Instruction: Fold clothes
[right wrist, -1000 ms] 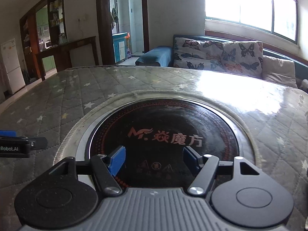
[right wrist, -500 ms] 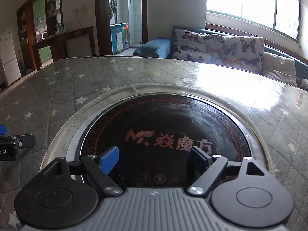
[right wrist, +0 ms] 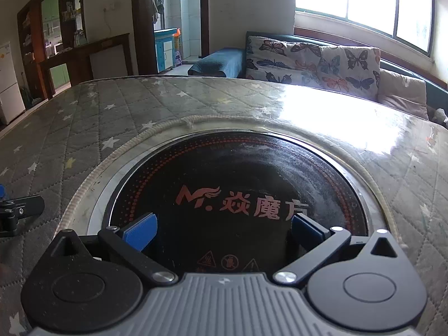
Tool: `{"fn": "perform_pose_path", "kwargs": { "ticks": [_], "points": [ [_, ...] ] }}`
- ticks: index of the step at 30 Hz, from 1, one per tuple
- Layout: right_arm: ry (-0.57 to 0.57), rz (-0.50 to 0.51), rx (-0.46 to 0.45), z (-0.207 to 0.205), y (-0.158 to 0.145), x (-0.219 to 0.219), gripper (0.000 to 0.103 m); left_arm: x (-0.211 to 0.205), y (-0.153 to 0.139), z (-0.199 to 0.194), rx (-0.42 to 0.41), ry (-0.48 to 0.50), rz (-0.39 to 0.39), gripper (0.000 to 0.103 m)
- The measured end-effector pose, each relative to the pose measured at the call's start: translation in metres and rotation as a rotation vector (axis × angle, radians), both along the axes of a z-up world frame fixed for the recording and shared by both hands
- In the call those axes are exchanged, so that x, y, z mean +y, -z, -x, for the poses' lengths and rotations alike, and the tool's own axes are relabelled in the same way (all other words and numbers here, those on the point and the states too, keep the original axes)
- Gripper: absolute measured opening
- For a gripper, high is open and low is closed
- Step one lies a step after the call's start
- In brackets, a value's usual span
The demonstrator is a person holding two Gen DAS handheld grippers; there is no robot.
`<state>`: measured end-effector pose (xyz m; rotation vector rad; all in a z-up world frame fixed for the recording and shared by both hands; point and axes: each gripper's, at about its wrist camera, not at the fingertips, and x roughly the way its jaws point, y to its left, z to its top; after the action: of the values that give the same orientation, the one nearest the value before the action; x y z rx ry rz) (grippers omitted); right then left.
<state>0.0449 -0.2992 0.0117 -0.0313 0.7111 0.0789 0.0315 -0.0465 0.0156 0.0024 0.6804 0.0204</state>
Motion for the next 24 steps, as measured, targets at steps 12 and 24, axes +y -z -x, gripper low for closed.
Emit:
{"fn": "perform_pose_path", "kwargs": {
  "ticks": [12,24],
  "points": [
    [-0.001,-0.002,-0.001,0.0005,0.0019,0.0018,0.103,-0.001,-0.0019,-0.0009,0.0,0.0,0.001,0.103],
    [-0.001,-0.003,-0.001,-0.0006,0.0026,0.0031,0.103,-0.0026,-0.0011,0.0005,0.0,-0.001,0.001,0.103]
  ]
}}
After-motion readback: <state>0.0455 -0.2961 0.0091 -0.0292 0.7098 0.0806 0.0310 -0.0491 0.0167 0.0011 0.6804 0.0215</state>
